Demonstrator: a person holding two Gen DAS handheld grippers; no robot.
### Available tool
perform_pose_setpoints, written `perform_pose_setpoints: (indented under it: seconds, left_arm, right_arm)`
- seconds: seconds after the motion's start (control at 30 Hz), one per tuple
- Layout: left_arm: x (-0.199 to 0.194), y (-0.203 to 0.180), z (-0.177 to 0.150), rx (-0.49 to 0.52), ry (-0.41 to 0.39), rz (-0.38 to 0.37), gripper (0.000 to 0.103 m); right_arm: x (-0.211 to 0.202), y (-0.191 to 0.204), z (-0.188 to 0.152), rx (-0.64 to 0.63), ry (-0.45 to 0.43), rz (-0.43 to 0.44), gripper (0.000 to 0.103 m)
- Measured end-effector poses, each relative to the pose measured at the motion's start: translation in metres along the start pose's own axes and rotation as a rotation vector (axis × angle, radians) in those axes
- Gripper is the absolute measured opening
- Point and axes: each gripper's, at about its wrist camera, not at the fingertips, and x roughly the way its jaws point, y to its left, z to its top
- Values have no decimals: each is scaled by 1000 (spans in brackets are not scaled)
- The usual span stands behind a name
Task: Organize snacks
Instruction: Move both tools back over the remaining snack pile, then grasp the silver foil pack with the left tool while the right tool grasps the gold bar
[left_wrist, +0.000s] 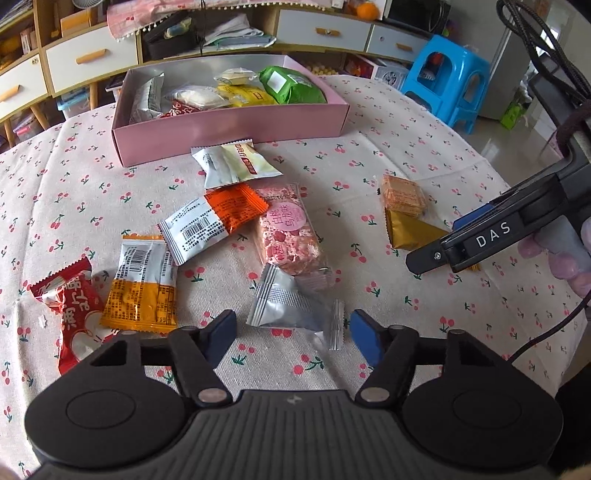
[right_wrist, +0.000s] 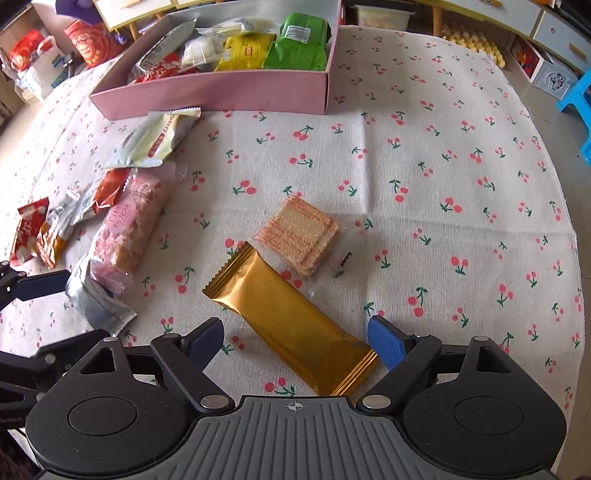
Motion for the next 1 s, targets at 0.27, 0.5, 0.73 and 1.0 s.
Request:
perform_pose_setpoints:
  seconds: [0.27, 0.5, 0.73, 1.0]
  left_arm:
    - [-5, 11, 0, -17, 22, 22, 34]
    - [-13, 28, -3, -50, 56, 74, 40]
    - [-16, 37, -5, -111, 56, 55, 53]
    - [-12, 33, -5, -184, 46, 38, 65]
  right_arm:
    - [-3, 5, -2, -5, 32, 98, 89]
    - [-7, 11, -2, 45, 68, 247, 87]
    - [-8, 19, -3, 20, 27, 159, 87]
    - [-4, 22, -6, -16, -7, 63, 80]
